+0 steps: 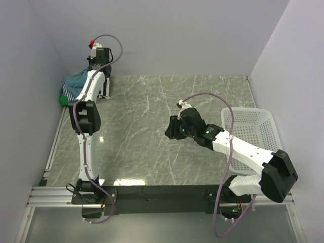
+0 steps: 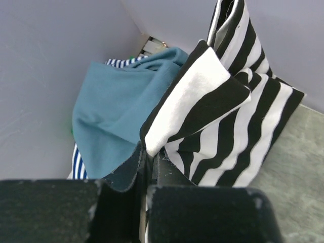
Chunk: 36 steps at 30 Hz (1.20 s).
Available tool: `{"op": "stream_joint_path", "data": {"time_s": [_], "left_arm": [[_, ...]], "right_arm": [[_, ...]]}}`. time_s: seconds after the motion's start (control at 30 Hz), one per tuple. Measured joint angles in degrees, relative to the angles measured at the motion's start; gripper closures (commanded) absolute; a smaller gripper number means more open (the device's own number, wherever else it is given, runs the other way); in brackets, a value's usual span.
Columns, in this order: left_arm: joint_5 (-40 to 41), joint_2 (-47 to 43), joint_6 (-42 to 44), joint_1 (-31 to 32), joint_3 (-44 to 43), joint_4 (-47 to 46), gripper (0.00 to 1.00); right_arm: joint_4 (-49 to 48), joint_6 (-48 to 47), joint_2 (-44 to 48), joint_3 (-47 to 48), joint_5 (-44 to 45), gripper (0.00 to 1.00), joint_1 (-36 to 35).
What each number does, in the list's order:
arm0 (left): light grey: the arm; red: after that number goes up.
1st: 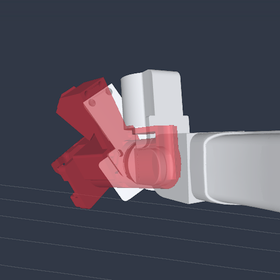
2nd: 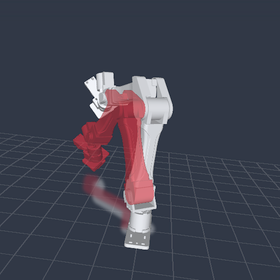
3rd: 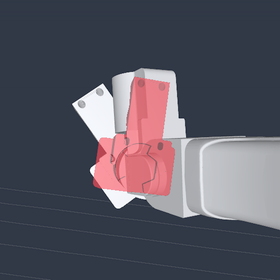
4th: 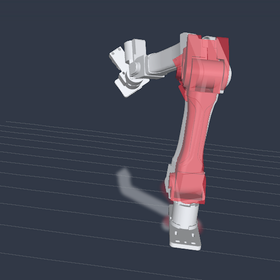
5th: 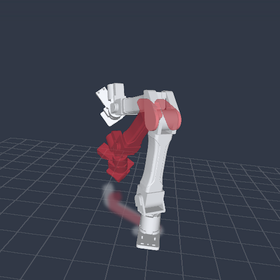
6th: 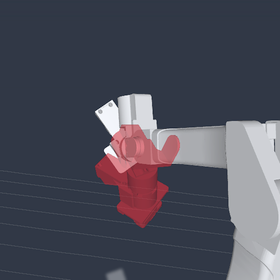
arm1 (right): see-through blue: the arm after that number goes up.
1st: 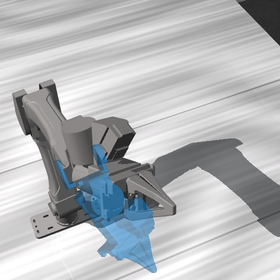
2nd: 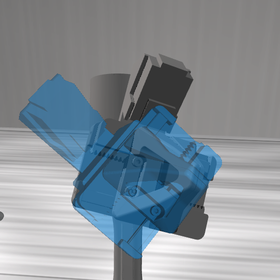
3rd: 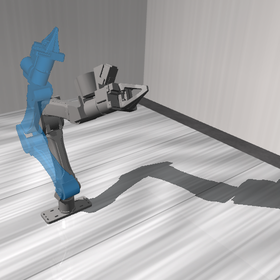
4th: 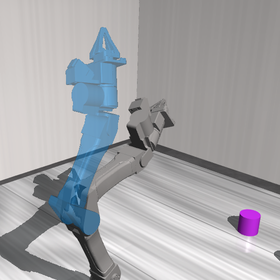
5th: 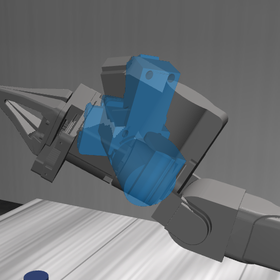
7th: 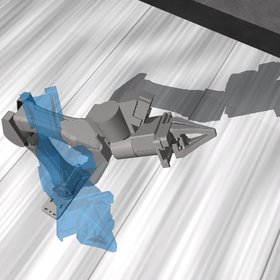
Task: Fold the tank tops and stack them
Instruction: Neatly place the folded tank top to the corner
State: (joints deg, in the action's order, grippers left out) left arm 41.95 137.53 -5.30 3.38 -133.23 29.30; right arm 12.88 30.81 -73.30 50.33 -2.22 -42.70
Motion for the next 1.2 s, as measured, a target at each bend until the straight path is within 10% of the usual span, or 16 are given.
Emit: {"op": "stream_joint_path", "data": {"time_s": [0.63,0.97,1.2], "left_arm": [[-14.51,-4.94,-9.75,-14.99,4.44,-2.1,0.98],[-20.15,-5.18,-17.66,-18.67,8.07,-2.91,0.38],[-20.98,-6.16,-19.5,-18.38,11.17,-2.73,0.32]], "right_arm": [[-0.22,-0.07,-4.0,0.28,0.72,0.53,0.0],[-0.26,-0.07,-5.44,0.31,0.68,0.52,0.0],[-0.28,-0.07,-5.18,0.31,0.79,0.51,0.0]]}}
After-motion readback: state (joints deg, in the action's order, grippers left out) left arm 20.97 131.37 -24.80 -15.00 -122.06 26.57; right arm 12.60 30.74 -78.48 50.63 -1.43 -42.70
